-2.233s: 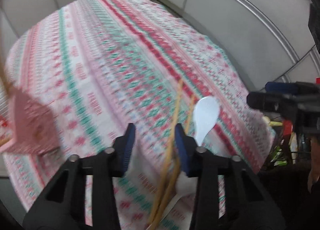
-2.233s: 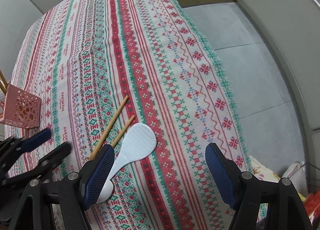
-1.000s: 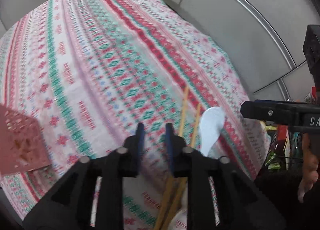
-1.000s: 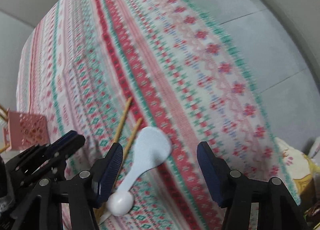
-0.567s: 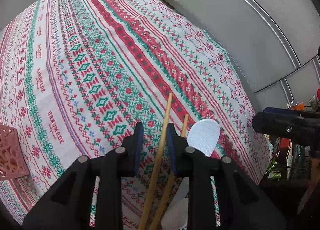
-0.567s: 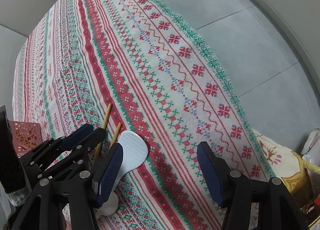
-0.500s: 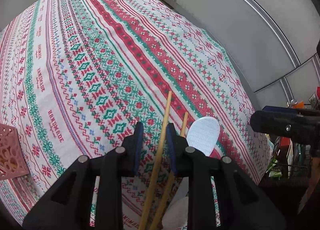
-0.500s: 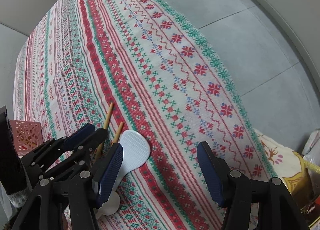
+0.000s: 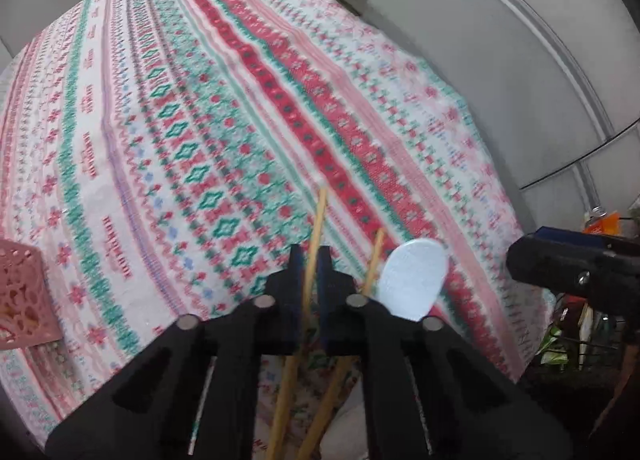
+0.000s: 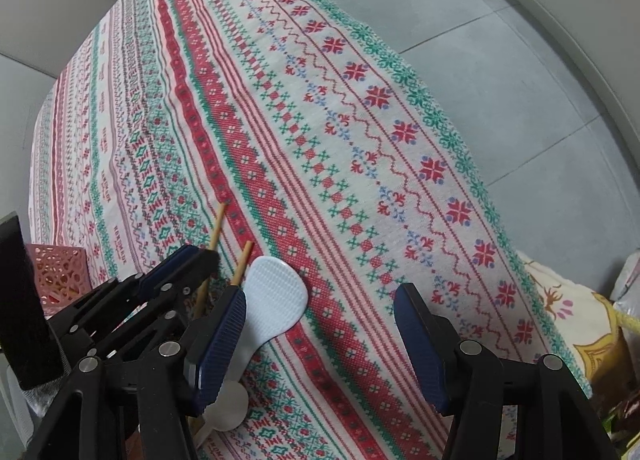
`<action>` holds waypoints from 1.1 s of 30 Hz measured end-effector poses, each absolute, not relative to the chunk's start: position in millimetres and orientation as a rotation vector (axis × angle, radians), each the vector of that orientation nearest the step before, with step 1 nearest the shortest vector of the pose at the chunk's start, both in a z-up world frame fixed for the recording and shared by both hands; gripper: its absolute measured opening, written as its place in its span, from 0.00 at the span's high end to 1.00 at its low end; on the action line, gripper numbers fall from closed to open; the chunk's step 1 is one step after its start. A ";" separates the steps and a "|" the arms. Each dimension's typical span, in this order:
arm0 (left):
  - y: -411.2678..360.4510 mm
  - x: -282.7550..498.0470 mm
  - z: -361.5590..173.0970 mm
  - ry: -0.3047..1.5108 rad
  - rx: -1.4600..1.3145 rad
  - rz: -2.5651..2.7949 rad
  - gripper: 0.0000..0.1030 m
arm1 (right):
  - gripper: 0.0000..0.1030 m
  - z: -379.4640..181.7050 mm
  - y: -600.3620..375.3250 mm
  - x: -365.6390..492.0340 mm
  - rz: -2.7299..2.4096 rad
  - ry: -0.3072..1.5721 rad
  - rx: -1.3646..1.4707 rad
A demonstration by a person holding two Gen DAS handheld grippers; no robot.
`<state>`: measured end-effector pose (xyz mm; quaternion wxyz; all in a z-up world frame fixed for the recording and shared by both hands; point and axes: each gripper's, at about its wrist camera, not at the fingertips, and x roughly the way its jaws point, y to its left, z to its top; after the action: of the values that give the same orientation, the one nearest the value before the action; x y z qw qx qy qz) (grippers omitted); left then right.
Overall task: Organize utensils
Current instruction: 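Grasp a wooden chopstick with the left tool while the right tool reaches the white spoon, then grasp a wooden chopstick with the right tool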
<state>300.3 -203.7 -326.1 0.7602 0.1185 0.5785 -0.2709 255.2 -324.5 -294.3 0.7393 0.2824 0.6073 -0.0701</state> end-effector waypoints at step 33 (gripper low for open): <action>-72.2 261.2 -283.2 1.192 0.283 -0.482 0.95 | 0.68 -336.8 -192.0 300.7 -0.045 1.443 0.399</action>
<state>261.2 -72.2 -283.2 0.7910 0.1317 0.5539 -0.2240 300.7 -192.0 -336.8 0.7324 0.1813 0.6560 -0.0204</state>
